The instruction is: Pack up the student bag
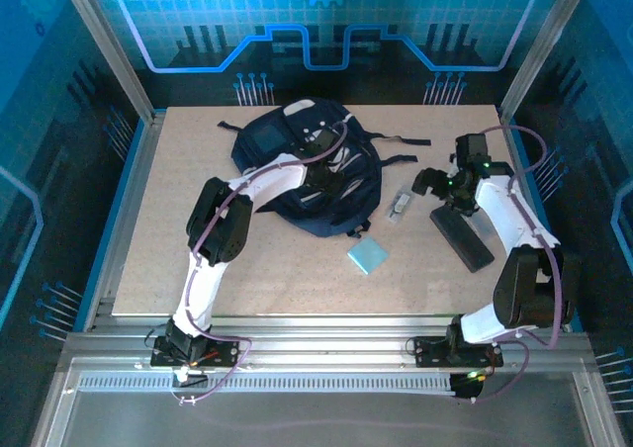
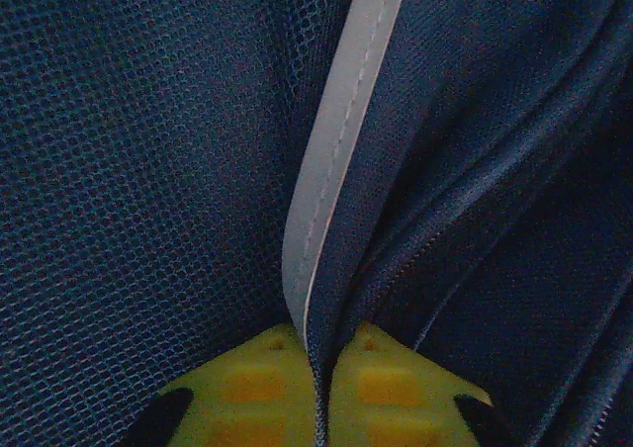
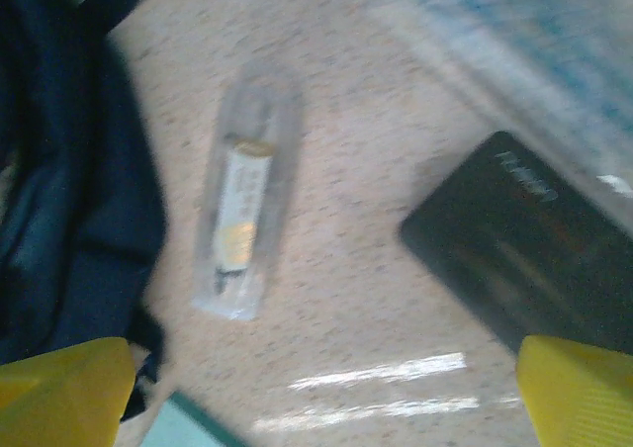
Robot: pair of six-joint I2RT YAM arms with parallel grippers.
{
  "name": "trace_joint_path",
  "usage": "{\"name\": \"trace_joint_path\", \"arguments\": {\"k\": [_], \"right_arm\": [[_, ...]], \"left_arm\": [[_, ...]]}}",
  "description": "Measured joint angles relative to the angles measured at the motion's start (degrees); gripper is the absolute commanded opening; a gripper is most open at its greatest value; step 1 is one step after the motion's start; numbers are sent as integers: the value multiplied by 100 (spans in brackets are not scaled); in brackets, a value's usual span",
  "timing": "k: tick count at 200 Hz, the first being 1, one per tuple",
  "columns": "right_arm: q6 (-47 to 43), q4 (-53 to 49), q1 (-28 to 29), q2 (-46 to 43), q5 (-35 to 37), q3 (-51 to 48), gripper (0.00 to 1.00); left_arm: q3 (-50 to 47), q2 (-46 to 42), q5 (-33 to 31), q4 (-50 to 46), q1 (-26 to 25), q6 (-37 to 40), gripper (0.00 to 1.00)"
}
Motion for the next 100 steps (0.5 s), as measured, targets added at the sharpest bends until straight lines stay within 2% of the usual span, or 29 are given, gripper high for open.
{"name": "trace_joint_path", "arguments": {"k": [26,53,100], "right_arm": [[-37,52,-509,35,334,-247,100],[-42,214,-1043,173,278,-660,100],[-232,369,-1250,343,197,-835,100]], "left_arm": [[-153,-197,492,-7,216,-157,0],[-234,-566,999,-262,538,-345,0],[-66,-1154,1978,-577,1207,-815,0]]}}
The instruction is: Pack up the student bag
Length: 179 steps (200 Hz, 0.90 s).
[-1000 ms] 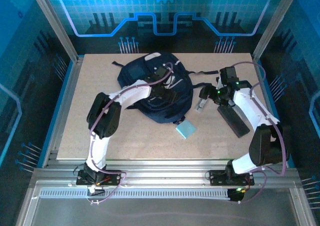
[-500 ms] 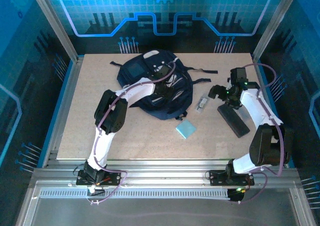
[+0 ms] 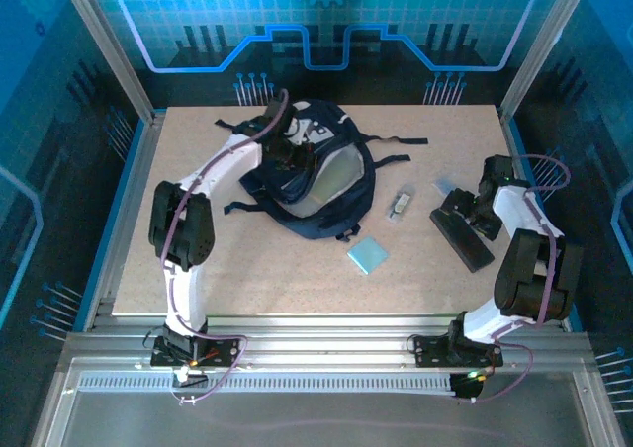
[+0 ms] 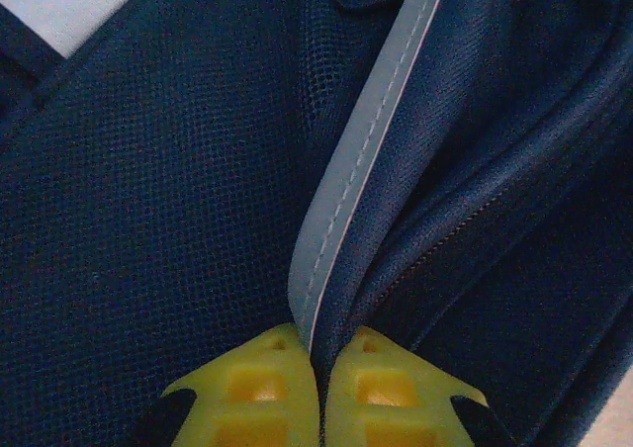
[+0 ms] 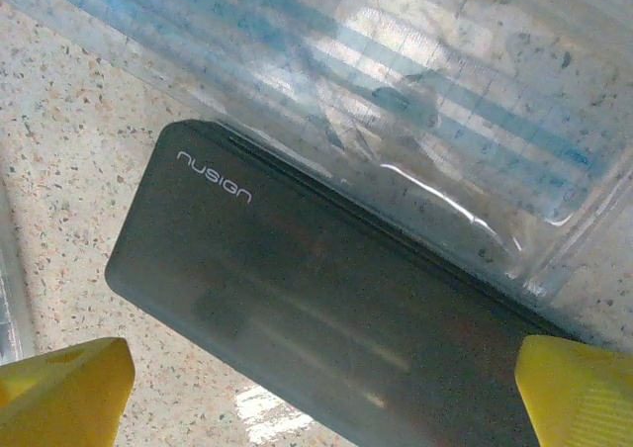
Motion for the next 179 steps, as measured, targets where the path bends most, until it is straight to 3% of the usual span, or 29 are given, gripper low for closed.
{"name": "trace_joint_path", "arguments": {"k": [46,92,139,179], "right_arm": [[-131,420,-787,308,-354,-170,100],[-271,608,-837,728,-872,-170,100],[-107,623,-546,251,-1786,-610,100],[76,446,348,-83,-1939,-809,100]], "left_arm": [[289,-33,621,-256,330,-341,0],[286,-33,1117,-179,417,-737,0],[282,-33,1320,74,417,-1047,0],[240,-33,1425,175,417,-1163,0]]}}
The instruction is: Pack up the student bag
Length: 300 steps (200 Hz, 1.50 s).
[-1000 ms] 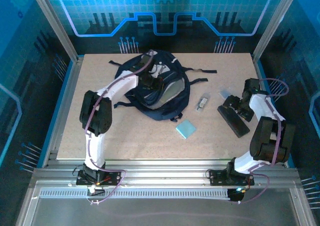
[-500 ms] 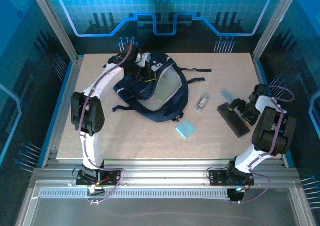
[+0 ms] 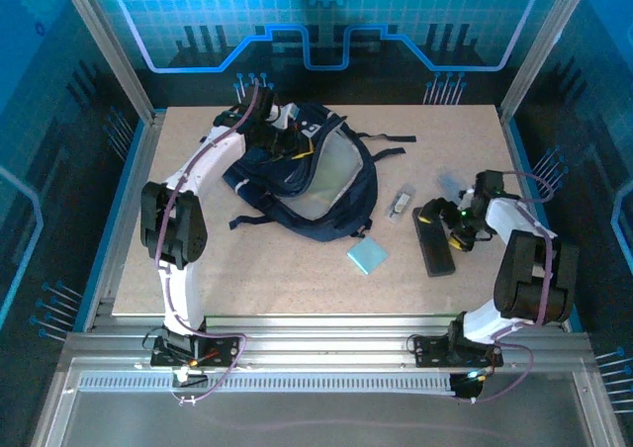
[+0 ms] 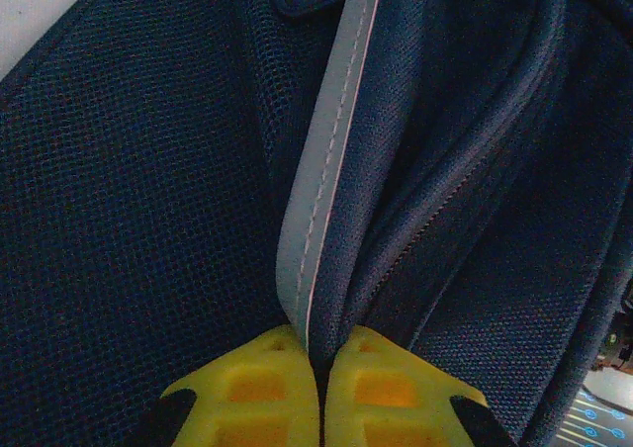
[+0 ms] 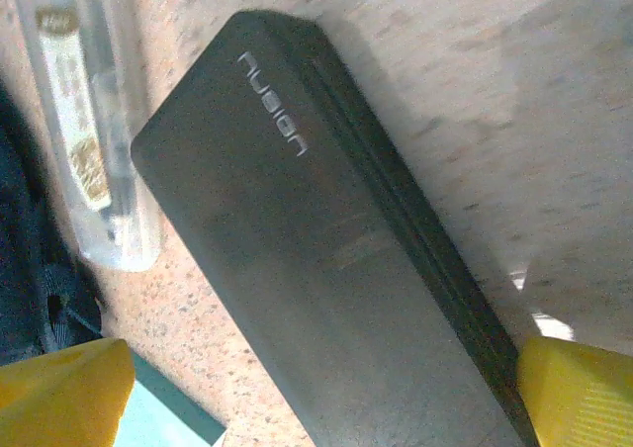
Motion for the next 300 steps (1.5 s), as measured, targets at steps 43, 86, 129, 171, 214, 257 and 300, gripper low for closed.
{"name": "trace_joint_path", "arguments": {"k": [43,86,129,171,214,257,300], "right_arm": [[-55,-461,1128,76,1213,387,99],[-162,-793,2070,625,2417,769,97],[-238,-946,2249,1078,2872,831,79],[-345,-1010,2249,1075,2962,876,58],[-348,-1421,2236,625,2629,1121,51],[-57,-1250,2277,101,1377,2039,53],[981,-168,2664,1091,463,3084,53]], "left_arm": [[-37,0,105,118,4,-125,0],[-42,0,133,118,4,-125,0],[-42,-2,136,116,15,-127,0],[-42,-2,157,116,37,-129,0],[-42,-20,175,120,37,-190,0],[22,-31,175,87,37,-275,0],[195,-31,205,24,44,-426,0]]}}
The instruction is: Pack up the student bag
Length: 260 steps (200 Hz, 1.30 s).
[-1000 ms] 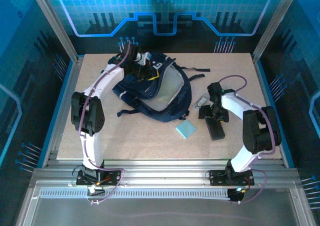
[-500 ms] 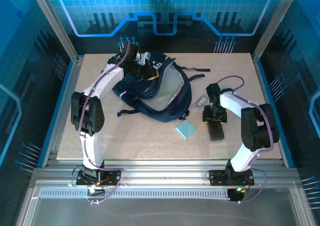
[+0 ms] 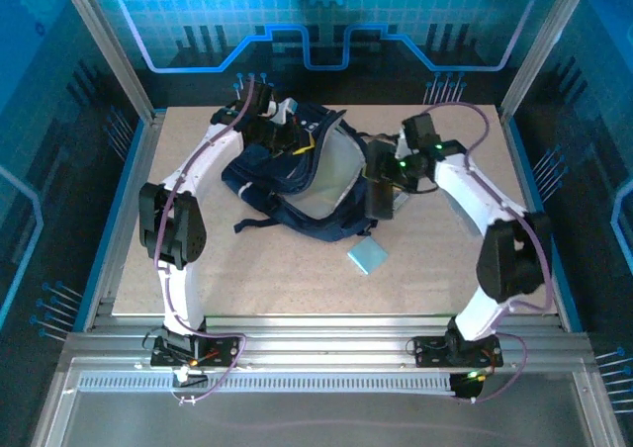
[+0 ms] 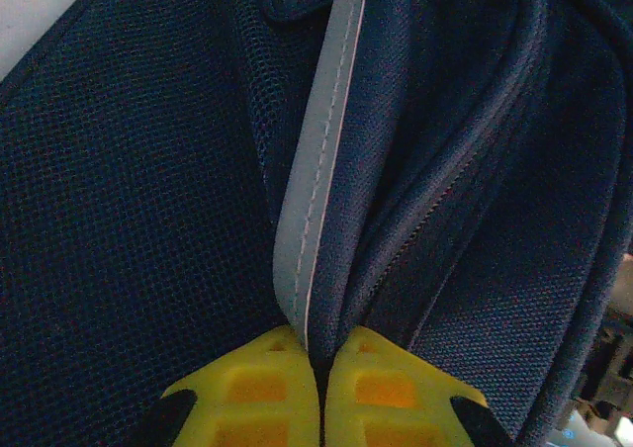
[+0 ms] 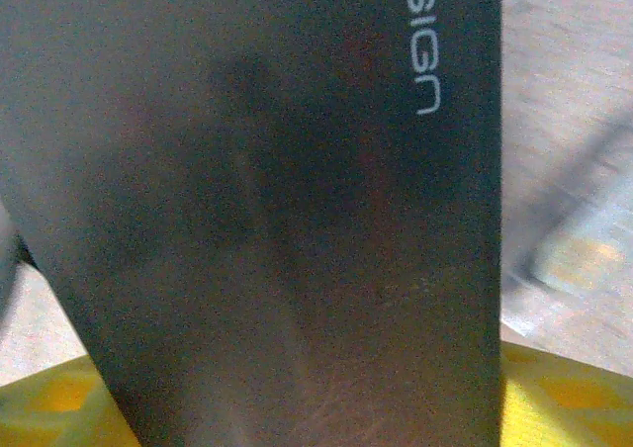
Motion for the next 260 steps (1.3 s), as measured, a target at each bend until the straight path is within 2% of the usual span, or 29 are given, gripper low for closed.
{"name": "trace_joint_path", "arguments": {"k": [47,54,68,79,87,110,158,174,186,217,232,260], "right_arm": [[1449,1174,673,1572,-361,901,55],[1670,1342,754,1790,-387,1045,60],[2057,1587,885,2251,-540,1429,81],[2260,1685,955,2564,-632,1731,88],[2297,1738,981,2673,-664,1832,89],[2341,1849,1003,2673,-649,1805,77],[2396,2533,1027,2728,-680,1626,35],[2444,2761,1062,3010,-732,1838,31],[2498,2883,1091,3254,-800,2057,36],[2367,2859,1069,3534,-968,2341,62],[2100,2708,1019,3335,-1001,2225,74],[1331,1923,745,2413,-1043,1602,86]], "left_arm": [[11,-2,140,94,0,-273,0],[11,-2,144,122,0,-304,0],[4,-13,155,205,0,-343,0],[-2,-39,146,258,7,-372,0],[-17,-68,138,313,24,-413,0],[-179,-205,138,487,57,-503,0],[-577,-321,205,1001,22,-885,0],[-577,-323,205,1069,-24,-903,0],[-577,-323,203,1093,-52,-914,0],[-610,-391,155,1115,-46,-922,0],[-686,-498,155,1137,-48,-918,0],[-898,-673,136,1191,-26,-920,0]]}}
